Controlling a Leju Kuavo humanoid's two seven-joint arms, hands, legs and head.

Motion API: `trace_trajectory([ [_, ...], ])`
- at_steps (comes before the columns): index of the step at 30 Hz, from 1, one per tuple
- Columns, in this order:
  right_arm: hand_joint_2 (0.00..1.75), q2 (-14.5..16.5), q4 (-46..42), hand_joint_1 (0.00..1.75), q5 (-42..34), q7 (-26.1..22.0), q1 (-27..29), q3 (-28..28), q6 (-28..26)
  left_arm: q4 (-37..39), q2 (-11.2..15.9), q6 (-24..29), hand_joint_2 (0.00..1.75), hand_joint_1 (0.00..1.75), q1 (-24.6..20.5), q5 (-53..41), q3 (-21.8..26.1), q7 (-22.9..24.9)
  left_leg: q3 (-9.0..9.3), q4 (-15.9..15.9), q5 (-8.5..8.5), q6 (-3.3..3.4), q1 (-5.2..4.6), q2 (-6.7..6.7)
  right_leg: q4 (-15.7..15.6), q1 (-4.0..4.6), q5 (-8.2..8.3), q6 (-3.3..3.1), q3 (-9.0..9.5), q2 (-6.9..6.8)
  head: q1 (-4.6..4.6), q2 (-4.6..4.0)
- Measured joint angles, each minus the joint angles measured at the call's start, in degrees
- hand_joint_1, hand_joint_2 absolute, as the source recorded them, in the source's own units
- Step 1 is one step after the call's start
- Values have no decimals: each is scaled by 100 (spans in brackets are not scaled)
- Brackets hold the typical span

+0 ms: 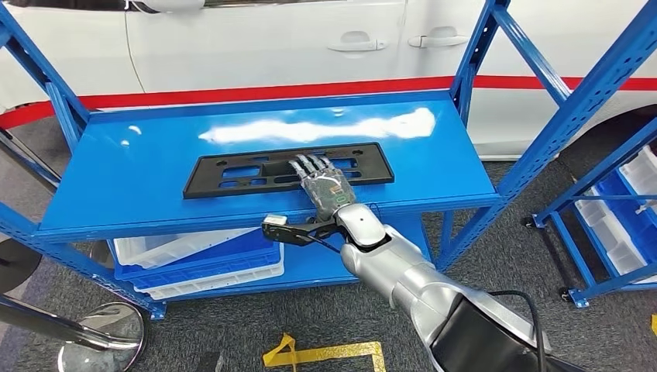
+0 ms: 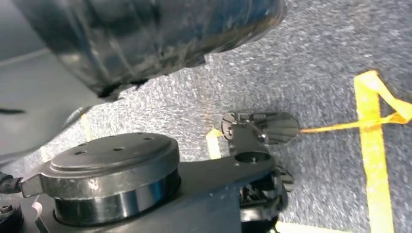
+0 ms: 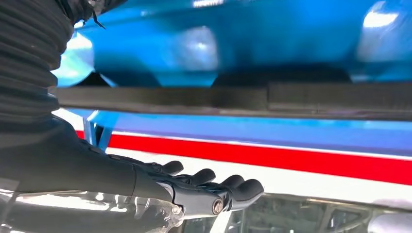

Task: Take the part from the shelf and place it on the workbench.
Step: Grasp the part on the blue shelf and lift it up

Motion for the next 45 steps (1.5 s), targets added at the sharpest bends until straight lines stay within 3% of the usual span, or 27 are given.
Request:
trace_trajectory([
  [1, 175, -2, 23, 0, 32, 42, -2, 1, -15, 0, 0, -2, 0, 0, 0, 1, -10, -1, 9, 3, -13, 12, -3, 1, 311, -1, -77, 2, -186, 0, 0, 0],
  [2, 175, -4, 46, 0, 62, 93, -2, 1, -26, 0, 0, -12, 0, 0, 2, 1, -22, -2, 22, 7, -28, 17, -5, 0, 440, -1, -49, 1, -287, 0, 1, 0],
  [3, 175, -5, 67, 0, 85, 149, -6, 1, -36, 0, -1, -29, 0, 0, 6, 1, -34, -5, 41, 14, -48, 16, -5, -3, 343, -2, 89, -7, -277, 0, 2, 0],
  [5, 175, -7, 101, 0, 120, 268, -37, 1, -66, 0, -7, -74, 0, 0, 14, 1, -61, -12, 92, 34, -104, -4, -5, -7, -359, -1, 524, -39, 10, -2, 2, 0],
  [7, 175, -8, 128, 0, 139, 356, -91, 1, -104, 0, -12, -94, 0, 0, 9, 2, -85, -14, 114, 72, -166, -53, -27, -10, -995, 13, 742, -72, 319, 0, -1, 0],
  [12, 175, -28, 188, 0, 225, 500, -141, 1, -126, 0, -15, -90, 0, 0, -1, 11, -126, 8, 99, 183, -293, -189, -29, 1, -1200, 10, 700, -167, 464, 28, -10, 0],
  [14, 175, -31, 205, 0, 277, 564, -163, 1, -121, 0, -15, -91, 0, 0, -2, 11, -128, 21, -140, 689, -542, -242, -20, 6, -1224, -10, 683, -212, 513, 22, -24, 0],
  [16, 175, -36, 224, 0, 315, 604, -173, 1, -119, 0, -15, -91, 0, 0, 2, 10, -131, 33, -564, 1449, -808, -284, -11, 6, -1223, -2, 654, -243, 542, 17, -28, 0],
  [17, 175, -39, 237, 2, 327, 620, -170, 1, -117, 0, -16, -91, 0, 0, 8, 10, -133, 39, -739, 1704, -840, -296, -6, 6, -1220, 4, 637, -252, 558, 18, -27, 0],
  [18, 175, -44, 250, 35, 336, 643, -168, 1, -114, 0, -16, -91, 0, 0, 14, 10, -136, 48, -813, 1741, -757, -298, -4, 6, -1216, 7, 617, -255, 574, 24, -27, 0],
  [19, 175, -48, 265, 78, 349, 672, -168, 1, -104, 0, -17, -91, 0, 0, 17, 12, -140, 58, -777, 1558, -570, -291, -2, 6, -1210, 9, 596, -254, 598, 33, -28, 0],
  [21, 175, -54, 292, 164, 375, 725, -171, 1, -50, 0, -17, -91, 0, 0, 15, 7, -153, 72, -465, 786, -109, -251, -4, 5, -1203, 8, 546, -239, 654, 51, -27, 0],
  [22, 175, -60, 304, 174, 387, 738, -176, 1, 5, 0, -17, -92, 0, 0, 12, -1, -165, 80, -311, 445, 33, -225, -19, 3, -1199, 14, 527, -225, 668, 58, -27, 0],
  [24, 175, -76, 326, 175, 398, 742, -177, 1, 130, 0, -17, -102, 0, 0, -1, -19, -195, 89, -167, 141, 63, -173, -52, -3, -1203, 21, 512, -185, 657, 64, -25, 0],
  [28, 175, -118, 363, 175, 401, 704, -163, 1, 204, 0, -17, -104, 0, 0, 7, -28, -226, 78, -71, 0, 52, -77, -31, 1, -1084, 25, 403, -81, 606, 39, -18, 0],
  [29, 175, -129, 369, 175, 401, 698, -163, 1, 203, 0, -19, -102, 0, 0, 4, -29, -229, 79, -34, -31, 52, -45, -18, 6, -856, 24, 282, -56, 502, 26, -17, 0],
  [31, 175, -154, 383, 175, 401, 691, -142, 1, 204, 0, -21, -99, 0, 0, -10, -32, -241, 87, -5, -31, 28, 4, -21, 11, -123, 10, -22, -20, 122, 10, -15, 0],
  [33, 175, -180, 402, 175, 402, 688, -101, 1, 204, 0, -23, -98, 0, 0, -14, -32, -256, 96, 3, -10, 0, 26, -21, 9, 398, -13, -119, 3, -211, 8, -15, 0],
  [34, 175, -189, 412, 175, 404, 688, -88, 1, 204, 0, -25, -98, 0, 0, -9, -32, -262, 97, 10, 4, -17, 25, -20, 6, 374, -27, -20, 10, -241, 5, -16, 0],
  [35, 175, -194, 420, 175, 407, 688, -84, 1, 203, 0, -27, -95, 0, 0, -4, -32, -265, 98, 21, 24, -40, 15, -16, 2, 145, -41, 163, 15, -164, 2, -15, 0],
  [36, 175, -196, 424, 175, 409, 688, -86, 1, 200, 0, -29, -83, 0, 0, -2, -32, -266, 101, 30, 54, -70, -4, -11, -3, -227, -55, 380, 18, -7, -1, -15, 0],
  [38, 175, -197, 428, 175, 414, 688, -91, 1, 182, 1, -29, -6, 0, 0, -8, -37, -268, 116, 15, 133, -135, -62, -17, -12, -845, -57, 620, 11, 276, 2, -14, 0],
  [39, 175, -198, 430, 175, 416, 688, -89, 1, 163, 2, -30, 58, 0, 0, -14, -43, -270, 125, -1, 164, -154, -92, -25, -15, -991, -50, 646, -4, 342, 8, -18, 0],
  [43, 175, -232, 438, 175, 421, 688, -82, 1, 9, 2, -39, 278, 0, 0, -13, -87, -281, 131, -35, 213, -189, -171, -21, -13, -1045, -29, 640, -126, 362, 26, -21, 0],
  [45, 175, -248, 439, 175, 413, 664, -87, 1, -124, 2, -43, 324, 0, 0, -17, -110, -291, 102, -191, 561, -395, -215, -10, -1, -1069, -44, 644, -182, 393, 23, -41, 0],
])
